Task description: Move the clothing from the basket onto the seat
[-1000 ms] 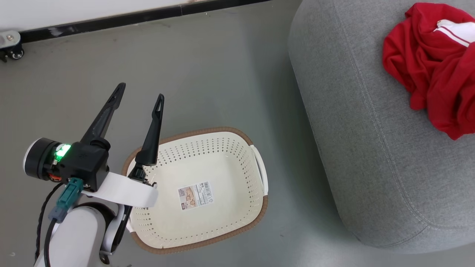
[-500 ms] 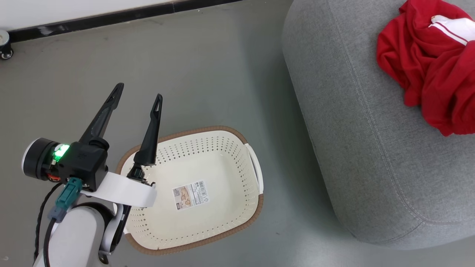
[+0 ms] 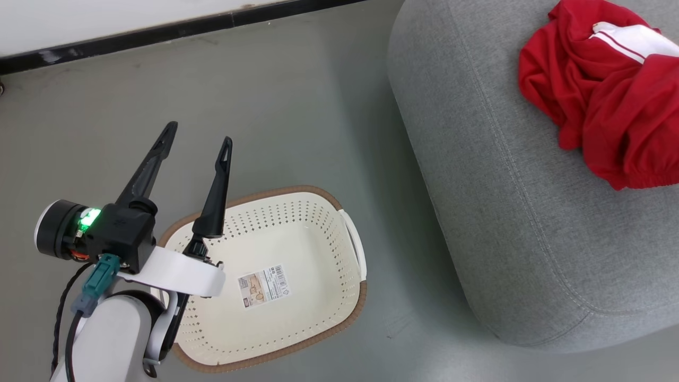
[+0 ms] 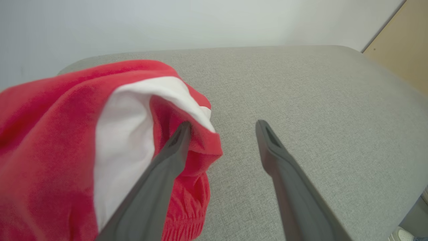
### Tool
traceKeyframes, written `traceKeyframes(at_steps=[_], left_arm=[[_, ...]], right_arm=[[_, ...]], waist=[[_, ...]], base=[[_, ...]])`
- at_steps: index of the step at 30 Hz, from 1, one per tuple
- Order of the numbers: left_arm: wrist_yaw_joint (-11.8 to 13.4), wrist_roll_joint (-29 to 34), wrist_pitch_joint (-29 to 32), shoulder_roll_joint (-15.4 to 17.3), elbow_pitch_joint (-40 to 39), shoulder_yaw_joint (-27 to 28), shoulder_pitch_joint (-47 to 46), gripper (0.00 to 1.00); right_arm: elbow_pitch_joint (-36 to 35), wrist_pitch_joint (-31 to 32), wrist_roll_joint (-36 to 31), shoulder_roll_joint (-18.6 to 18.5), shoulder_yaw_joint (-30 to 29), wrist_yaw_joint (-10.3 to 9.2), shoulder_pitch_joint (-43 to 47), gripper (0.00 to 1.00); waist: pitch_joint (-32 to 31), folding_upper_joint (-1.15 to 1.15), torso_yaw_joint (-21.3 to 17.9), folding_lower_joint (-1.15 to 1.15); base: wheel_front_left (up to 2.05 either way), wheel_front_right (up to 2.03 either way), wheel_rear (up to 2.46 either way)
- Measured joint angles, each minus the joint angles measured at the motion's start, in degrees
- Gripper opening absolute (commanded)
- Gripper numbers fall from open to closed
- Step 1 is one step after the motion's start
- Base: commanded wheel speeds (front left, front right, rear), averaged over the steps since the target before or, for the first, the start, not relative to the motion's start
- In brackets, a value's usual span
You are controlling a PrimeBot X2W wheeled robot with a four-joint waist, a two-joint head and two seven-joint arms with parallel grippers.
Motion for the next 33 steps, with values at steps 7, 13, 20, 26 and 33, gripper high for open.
traceKeyframes(at_steps=[7, 13, 20, 26, 33], left_arm=[[0.01, -0.10, -0.62, -0.37, 0.76, 0.14, 0.01, 1.00], [0.53, -0.54, -1.78, -1.12, 1.79, 0.76, 0.06, 1.00], [1.11, -1.56, -3.11, -1.36, 2.77, 1.85, 0.27, 1.00], [2.10, -2.18, -4.07, -1.91, 3.64, 2.91, 1.46, 1.00], [3.80, -2.56, -4.83, -3.11, 4.99, 4.48, 3.47, 1.00]], right_arm=[[-1.01, -1.63, 1.43, 0.31, 1.11, -0.01, 2.57, 1.00], [-4.61, -3.39, 2.20, 0.56, 1.85, 0.00, 4.24, 1.00], [-9.43, -3.96, 3.02, -0.31, 2.11, -0.01, 5.19, 1.00], [-14.27, -4.45, 3.39, -1.18, 3.23, -0.01, 5.05, 1.00], [-17.50, -4.47, 3.26, -1.46, 4.02, -0.01, 4.92, 1.00]], waist=[[-0.69, 0.00, -1.05, 0.00], [-1.92, 0.00, -1.99, 0.00], [-4.05, 0.00, -2.60, 0.00], [-6.15, 0.00, -2.43, 0.00], [-8.65, 0.00, -1.20, 0.00]], base=[[0.00, 0.00, 0.00], [0.00, 0.00, 0.00], [0.00, 0.00, 0.00], [0.00, 0.00, 0.00], [0.00, 0.00, 0.00]])
